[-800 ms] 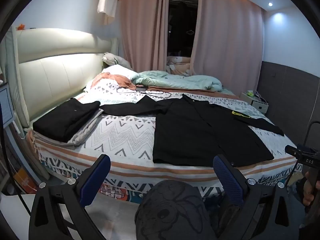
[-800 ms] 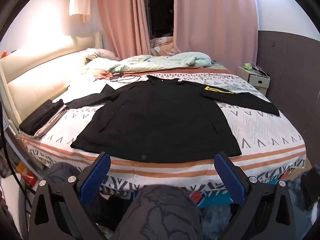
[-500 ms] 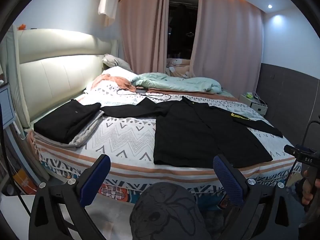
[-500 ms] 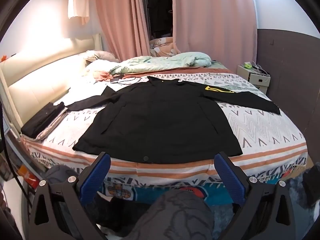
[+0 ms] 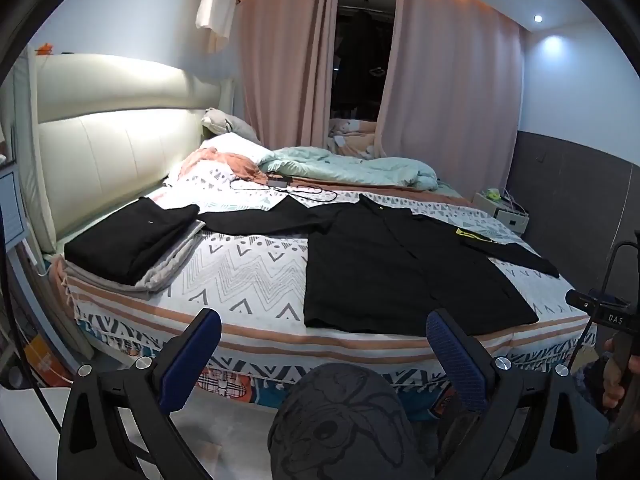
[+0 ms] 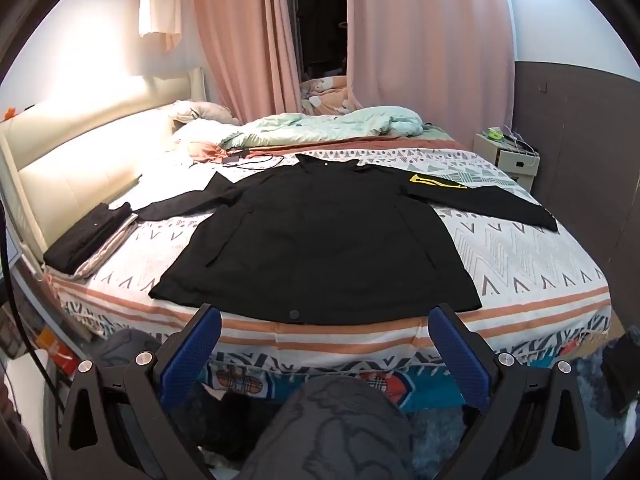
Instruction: Fold large clothes
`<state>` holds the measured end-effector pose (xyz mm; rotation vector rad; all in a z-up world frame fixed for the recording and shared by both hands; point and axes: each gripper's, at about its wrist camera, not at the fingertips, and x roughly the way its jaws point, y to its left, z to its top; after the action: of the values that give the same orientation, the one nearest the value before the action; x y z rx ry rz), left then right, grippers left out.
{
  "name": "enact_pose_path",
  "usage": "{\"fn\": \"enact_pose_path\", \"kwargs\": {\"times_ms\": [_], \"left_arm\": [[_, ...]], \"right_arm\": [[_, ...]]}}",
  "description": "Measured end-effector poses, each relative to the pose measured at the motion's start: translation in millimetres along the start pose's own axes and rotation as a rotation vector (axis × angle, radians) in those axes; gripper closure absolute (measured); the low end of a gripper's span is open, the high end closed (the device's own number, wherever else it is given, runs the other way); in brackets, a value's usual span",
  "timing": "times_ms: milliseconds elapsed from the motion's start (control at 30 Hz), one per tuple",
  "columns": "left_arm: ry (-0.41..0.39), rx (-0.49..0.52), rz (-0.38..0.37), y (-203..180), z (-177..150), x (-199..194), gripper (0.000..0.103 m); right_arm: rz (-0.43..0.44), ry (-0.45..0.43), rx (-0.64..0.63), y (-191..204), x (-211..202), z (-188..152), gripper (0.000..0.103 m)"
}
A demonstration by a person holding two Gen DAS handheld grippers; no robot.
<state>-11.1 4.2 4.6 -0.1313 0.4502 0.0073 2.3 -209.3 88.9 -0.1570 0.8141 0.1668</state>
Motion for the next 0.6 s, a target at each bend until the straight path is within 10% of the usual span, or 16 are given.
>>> {"fn": "enact_pose_path", "kwargs": {"times_ms": [600], "left_arm": [[-0.037,0.001,-0.017,5.0,-3.8,-17.3,0.0]], "right_arm": [[-0.003,-0.032,0.017,-0.8,-19.1,6.6,0.0]]}}
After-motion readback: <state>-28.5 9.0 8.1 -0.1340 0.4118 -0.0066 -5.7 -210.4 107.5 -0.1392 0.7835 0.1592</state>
